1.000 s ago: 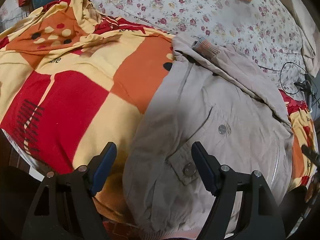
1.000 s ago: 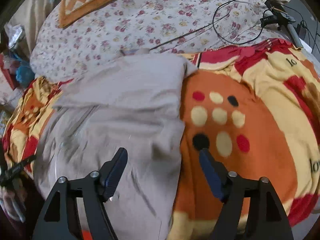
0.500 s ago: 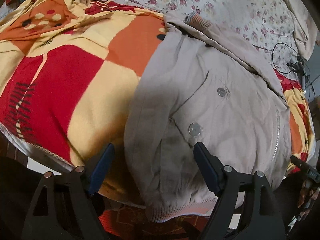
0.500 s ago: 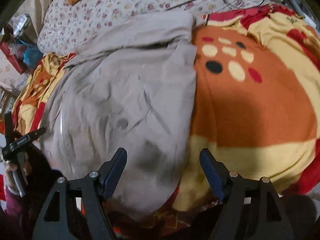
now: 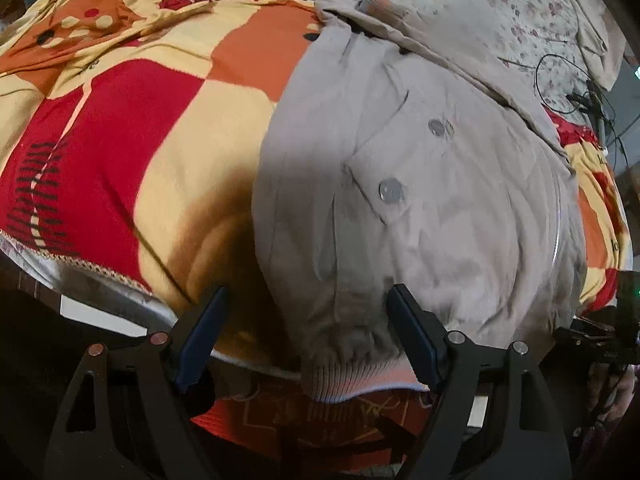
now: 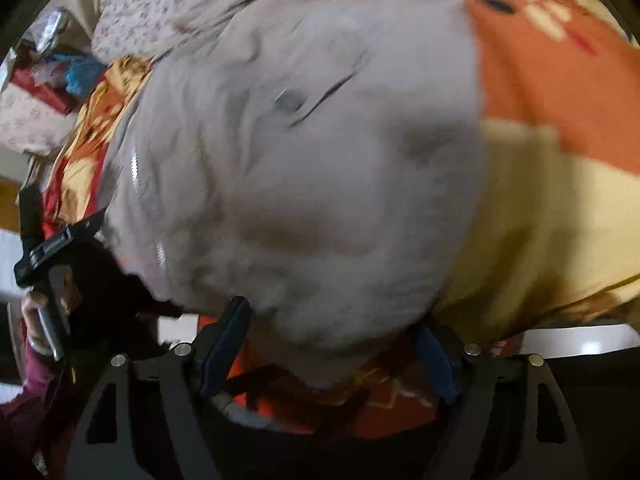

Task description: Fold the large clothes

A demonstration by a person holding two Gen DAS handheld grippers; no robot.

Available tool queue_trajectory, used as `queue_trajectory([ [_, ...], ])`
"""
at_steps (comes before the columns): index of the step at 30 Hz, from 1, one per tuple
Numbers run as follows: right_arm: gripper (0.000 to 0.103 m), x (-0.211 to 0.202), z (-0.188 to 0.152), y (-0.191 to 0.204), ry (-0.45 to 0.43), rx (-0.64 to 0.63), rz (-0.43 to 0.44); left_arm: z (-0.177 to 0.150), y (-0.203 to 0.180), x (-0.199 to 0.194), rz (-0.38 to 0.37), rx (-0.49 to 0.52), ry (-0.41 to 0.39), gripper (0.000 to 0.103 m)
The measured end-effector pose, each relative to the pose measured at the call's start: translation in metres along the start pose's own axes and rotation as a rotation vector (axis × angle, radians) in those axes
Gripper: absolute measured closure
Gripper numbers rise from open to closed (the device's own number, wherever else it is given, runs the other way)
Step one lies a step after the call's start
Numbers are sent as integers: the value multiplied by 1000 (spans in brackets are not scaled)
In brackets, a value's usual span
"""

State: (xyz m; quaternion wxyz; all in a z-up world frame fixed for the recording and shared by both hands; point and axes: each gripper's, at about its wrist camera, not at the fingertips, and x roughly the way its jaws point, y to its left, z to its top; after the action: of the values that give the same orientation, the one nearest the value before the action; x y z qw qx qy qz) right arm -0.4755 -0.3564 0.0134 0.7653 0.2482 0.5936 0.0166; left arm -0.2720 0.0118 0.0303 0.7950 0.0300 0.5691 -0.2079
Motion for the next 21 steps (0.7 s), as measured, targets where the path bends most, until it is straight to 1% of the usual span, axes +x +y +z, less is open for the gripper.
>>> queue_trajectory([
  [2,21,5,0,8,4,-35,-14,-1,3,1,-1,-9,15,22],
  [4,21,6,3,10,0,-38,-18,-2,5,3,-3,-18,25,21],
  [8,20,13,5,7,16,-11,9,-7,4,8,-1,-12,36,21],
  [11,21,17,7,9,17,-16,19,-6,4,10,-5,-15,34,21],
  [12,24,17,8,9,9,-14,23,-6,4,11,-8,-18,33,21],
  [13,36,18,9,9,2,-10,20,-7,4,10,-11,-16,31,22],
  [14,45,17,8,9,-4,-12,3,-7,3,9,-22,-10,31,35],
  [15,60,13,7,12,-16,-25,-3,-8,0,6,-64,11,38,67],
  [16,73,9,5,15,-24,-44,13,-8,-2,3,-95,32,48,80],
  [17,79,2,3,21,-36,-79,33,-8,-6,-3,-94,57,43,88],
  [18,82,-3,3,24,-40,-100,40,-7,-9,-9,-86,77,27,92],
  [19,84,-10,2,29,-49,-127,55,-6,-12,-15,-93,94,15,94],
  [21,85,-26,3,33,-73,-144,103,3,-15,-32,-142,106,-7,96],
])
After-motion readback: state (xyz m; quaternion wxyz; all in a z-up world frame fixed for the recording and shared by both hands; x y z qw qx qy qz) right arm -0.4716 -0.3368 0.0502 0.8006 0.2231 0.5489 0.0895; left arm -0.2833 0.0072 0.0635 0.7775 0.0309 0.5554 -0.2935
